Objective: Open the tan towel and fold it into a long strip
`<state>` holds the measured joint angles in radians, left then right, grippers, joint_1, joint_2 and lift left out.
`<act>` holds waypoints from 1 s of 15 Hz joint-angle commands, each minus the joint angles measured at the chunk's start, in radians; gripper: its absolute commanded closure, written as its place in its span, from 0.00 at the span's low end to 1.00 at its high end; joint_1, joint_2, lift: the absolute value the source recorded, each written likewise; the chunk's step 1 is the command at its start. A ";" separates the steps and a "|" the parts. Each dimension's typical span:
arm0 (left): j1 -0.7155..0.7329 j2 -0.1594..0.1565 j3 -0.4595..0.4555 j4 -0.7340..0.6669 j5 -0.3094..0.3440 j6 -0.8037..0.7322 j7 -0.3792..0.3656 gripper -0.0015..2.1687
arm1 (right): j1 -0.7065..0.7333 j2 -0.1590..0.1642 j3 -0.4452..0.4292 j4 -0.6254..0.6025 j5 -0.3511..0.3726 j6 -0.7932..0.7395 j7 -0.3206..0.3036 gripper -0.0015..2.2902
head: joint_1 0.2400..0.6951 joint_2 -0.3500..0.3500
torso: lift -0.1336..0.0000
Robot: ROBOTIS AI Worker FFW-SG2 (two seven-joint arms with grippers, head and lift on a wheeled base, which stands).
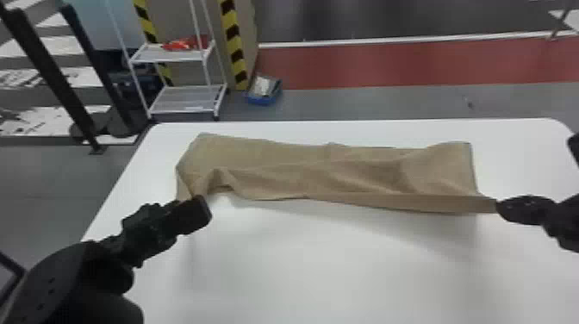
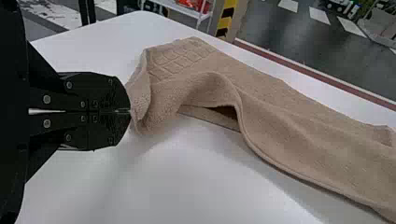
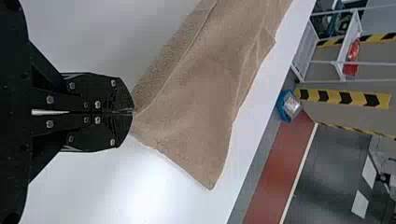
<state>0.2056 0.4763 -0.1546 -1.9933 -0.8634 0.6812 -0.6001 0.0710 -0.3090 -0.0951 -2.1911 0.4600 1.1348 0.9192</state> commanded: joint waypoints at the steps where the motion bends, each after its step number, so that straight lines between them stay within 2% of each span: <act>1: 0.037 0.008 0.007 -0.028 -0.005 -0.001 -0.030 0.95 | 0.070 -0.021 -0.127 -0.024 -0.049 -0.016 0.010 0.62 | 1.00 0.59 | 0.07; 3: 0.064 0.010 0.009 -0.051 -0.014 -0.001 -0.073 0.95 | 0.109 -0.024 -0.193 -0.032 -0.057 -0.052 0.027 0.62 | 1.00 0.49 | 0.07; 5: 0.101 0.016 0.038 -0.091 -0.020 0.002 -0.121 0.95 | 0.135 -0.024 -0.270 -0.022 -0.087 -0.095 0.035 0.62 | 1.00 0.44 | 0.07; 8: 0.153 0.038 0.096 -0.170 -0.031 0.024 -0.273 0.95 | 0.167 -0.029 -0.354 -0.015 -0.095 -0.138 0.087 0.62 | 1.00 0.38 | 0.07; 10: 0.161 0.044 0.102 -0.223 -0.048 0.054 -0.371 0.95 | 0.171 -0.030 -0.384 -0.010 -0.098 -0.151 0.109 0.62 | 1.00 0.34 | 0.07; 12: 0.136 0.045 0.107 -0.263 -0.075 0.094 -0.435 0.95 | 0.161 -0.029 -0.394 -0.002 -0.115 -0.151 0.110 0.62 | 1.00 0.31 | 0.07; 15: 0.058 0.041 0.087 -0.263 -0.086 0.104 -0.461 0.95 | 0.113 -0.027 -0.377 0.031 -0.113 -0.141 0.109 0.62 | 1.00 0.29 | 0.07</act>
<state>0.2973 0.5202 -0.0592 -2.2562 -0.9463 0.7785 -1.0622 0.2101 -0.3367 -0.4806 -2.1775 0.3456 0.9891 1.0280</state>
